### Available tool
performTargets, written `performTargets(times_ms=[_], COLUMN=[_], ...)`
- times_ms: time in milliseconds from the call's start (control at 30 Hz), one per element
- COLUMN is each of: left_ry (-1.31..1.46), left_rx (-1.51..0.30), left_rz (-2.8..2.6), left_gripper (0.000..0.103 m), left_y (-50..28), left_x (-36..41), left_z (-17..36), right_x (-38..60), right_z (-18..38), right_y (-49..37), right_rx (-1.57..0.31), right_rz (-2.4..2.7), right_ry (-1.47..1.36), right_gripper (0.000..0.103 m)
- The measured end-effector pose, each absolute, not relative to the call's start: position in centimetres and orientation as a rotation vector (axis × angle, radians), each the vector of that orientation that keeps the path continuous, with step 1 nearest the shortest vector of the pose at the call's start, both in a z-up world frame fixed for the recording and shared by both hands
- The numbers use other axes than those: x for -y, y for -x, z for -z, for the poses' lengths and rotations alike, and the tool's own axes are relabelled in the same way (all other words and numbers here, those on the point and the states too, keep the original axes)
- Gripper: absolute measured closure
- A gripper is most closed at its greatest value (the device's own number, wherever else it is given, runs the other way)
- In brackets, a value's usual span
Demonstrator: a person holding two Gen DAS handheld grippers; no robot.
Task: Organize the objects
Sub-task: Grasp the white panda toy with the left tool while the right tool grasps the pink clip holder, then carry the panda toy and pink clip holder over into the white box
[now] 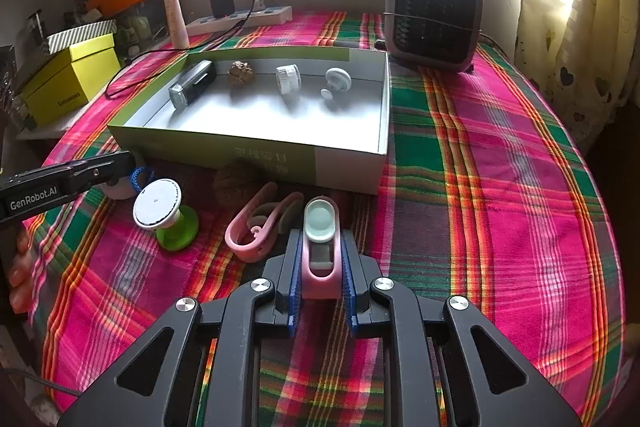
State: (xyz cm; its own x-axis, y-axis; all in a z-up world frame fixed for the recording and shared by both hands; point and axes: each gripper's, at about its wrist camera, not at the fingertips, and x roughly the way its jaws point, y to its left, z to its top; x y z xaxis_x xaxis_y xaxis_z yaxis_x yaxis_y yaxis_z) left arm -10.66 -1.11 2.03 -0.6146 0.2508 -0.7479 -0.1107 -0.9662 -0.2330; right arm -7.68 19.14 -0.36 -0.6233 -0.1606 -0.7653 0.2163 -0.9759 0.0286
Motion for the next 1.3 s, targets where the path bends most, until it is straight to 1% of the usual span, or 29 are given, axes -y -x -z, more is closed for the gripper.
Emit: performTargets(times_ms=[833,1300], left_ry=[1.192,1.150], left_rx=[0.225,0.218], left_rz=[-2.670,-2.677], left_gripper=[0.079,0.079], left_y=[9.7,11.8], left_x=[1.3,1.3], left_z=[-4.4,-5.8], right_x=[-18.4,-17.3], right_z=[-1.9,-3.6], right_y=[7.2,9.4], right_rx=[-0.110,-0.110], right_rz=[2.656,2.625], right_ry=[-1.149,-1.089], right_gripper=[0.085,0.085])
